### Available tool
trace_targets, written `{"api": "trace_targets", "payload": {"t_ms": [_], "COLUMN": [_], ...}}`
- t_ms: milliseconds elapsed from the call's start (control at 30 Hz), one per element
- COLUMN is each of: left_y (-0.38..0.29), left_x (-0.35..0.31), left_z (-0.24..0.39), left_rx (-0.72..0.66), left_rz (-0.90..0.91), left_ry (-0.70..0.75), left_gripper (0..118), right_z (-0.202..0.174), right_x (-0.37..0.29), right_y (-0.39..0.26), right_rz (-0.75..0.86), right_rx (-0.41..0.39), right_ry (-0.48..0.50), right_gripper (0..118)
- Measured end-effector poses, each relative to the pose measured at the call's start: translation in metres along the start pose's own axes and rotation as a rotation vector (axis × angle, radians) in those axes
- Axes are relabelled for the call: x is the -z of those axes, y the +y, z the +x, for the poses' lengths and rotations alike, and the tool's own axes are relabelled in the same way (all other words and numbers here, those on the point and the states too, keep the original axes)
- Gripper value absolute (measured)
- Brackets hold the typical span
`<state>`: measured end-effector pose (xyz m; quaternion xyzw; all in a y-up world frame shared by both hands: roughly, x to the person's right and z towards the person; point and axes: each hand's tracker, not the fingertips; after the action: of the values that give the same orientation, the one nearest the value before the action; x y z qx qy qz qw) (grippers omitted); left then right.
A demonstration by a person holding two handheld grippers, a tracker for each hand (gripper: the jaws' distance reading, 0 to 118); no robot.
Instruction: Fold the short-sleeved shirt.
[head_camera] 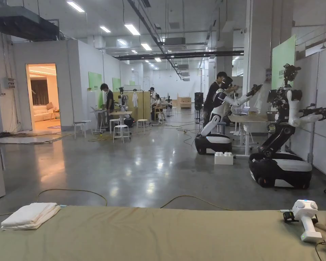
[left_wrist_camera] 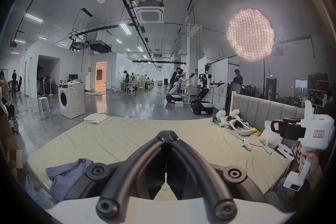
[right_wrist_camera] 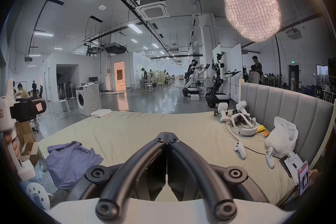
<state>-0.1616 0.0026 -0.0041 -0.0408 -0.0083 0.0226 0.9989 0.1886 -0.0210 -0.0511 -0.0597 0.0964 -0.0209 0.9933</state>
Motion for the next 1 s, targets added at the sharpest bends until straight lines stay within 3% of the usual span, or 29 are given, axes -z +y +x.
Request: {"api": "trace_targets", "payload": {"t_ms": [300,500,700,800,867,900,933,1000], "left_y": [0.000,-0.002,-0.003,-0.003,-0.007,-0.012,-0.017,-0.034], "left_x": [0.001,0.000,-0.016,-0.022,-0.023,-0.022,-0.018,-0.005], "left_z": [-0.010,-0.009,-0.028,-0.050,-0.076,-0.094,-0.111,-0.146], "left_rx": [-0.026,0.008,-0.015,0.011,0.017,0.008,-0.007,-0.048], "left_rz": [-0.009,-0.021,-0.015,-0.058,-0.111,-0.152,-0.209,-0.321], "left_ry": [0.027,0.042,0.148,0.244,0.334,0.350,0.353,0.334], "left_gripper": [0,0,0,31,36,45,68,87], "right_z": [-0.005,-0.007,-0.027,-0.034,-0.039,-0.041,-0.042,-0.043], "right_x": [0.001,0.007,0.016,0.020,0.022,0.021,0.022,0.026], "right_y": [0.000,0.000,0.002,-0.002,-0.004,-0.007,-0.009,-0.014], "right_rz": [0.004,0.000,-0.032,-0.056,-0.075,-0.078,-0.083,-0.113], "right_rx": [-0.013,0.038,0.042,0.042,0.027,0.019,0.014,0.020], "right_ry": [0.017,0.049,0.098,0.129,0.149,0.152,0.154,0.163], "right_gripper": [0,0,0,0,0,0,0,0]}}
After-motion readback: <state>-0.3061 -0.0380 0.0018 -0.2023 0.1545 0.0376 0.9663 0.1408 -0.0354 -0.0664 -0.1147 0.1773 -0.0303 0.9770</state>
